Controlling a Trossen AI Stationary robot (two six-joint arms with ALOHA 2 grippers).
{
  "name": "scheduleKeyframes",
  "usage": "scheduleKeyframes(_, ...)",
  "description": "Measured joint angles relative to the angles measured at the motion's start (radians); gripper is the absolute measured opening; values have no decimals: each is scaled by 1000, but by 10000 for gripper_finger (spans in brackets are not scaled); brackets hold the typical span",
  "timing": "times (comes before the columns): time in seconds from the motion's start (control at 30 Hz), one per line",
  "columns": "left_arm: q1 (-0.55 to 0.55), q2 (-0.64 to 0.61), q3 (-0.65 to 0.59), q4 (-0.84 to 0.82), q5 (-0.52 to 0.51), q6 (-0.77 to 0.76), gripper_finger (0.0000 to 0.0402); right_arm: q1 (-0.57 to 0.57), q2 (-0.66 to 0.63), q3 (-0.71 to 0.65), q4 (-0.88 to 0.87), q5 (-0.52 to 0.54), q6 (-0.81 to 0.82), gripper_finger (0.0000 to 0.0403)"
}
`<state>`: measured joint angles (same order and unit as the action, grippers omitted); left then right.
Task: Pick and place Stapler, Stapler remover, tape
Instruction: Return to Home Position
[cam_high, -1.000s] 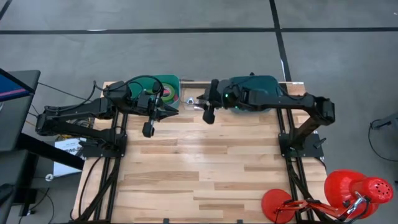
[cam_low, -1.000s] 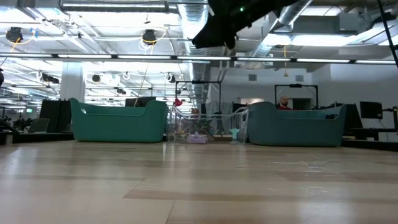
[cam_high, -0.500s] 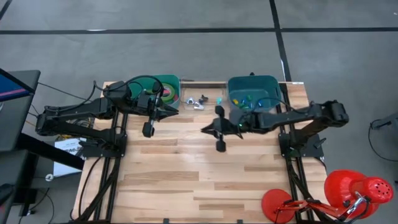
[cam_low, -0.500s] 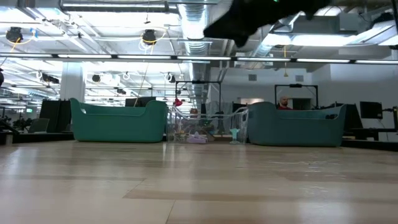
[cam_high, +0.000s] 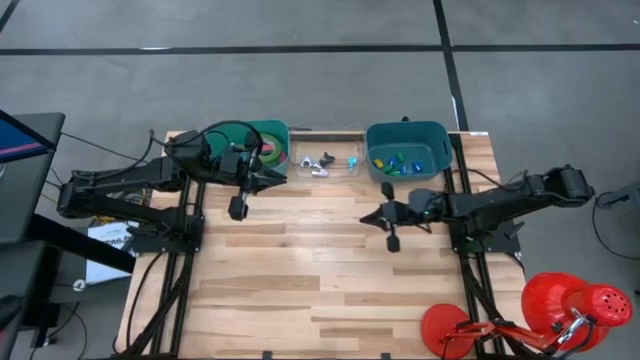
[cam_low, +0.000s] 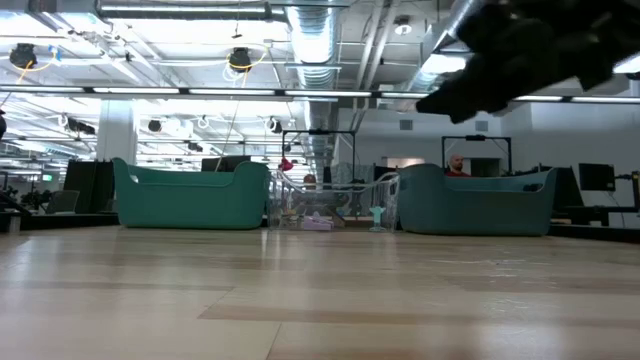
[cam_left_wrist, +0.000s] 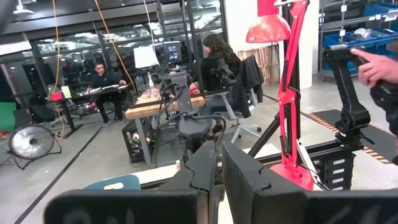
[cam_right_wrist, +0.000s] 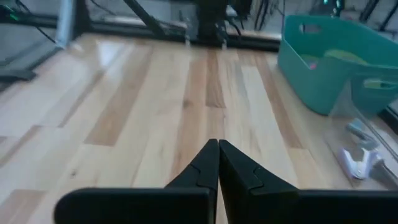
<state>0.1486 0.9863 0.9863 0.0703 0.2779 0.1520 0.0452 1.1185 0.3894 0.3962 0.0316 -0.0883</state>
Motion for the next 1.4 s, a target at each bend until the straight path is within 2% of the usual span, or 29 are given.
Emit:
scheduleKeyframes(0.4,0,0,0,2,0,0,21,-1,-291,-232,63,-9,2,1)
scheduleKeyframes(0.73,0,0,0,7,0,0,21,-3,-473,-368,55,-8,41,1)
scheduleKeyframes(1.4,0,0,0,9,0,0,21,-48,-816,-382,-344,-5,61,1)
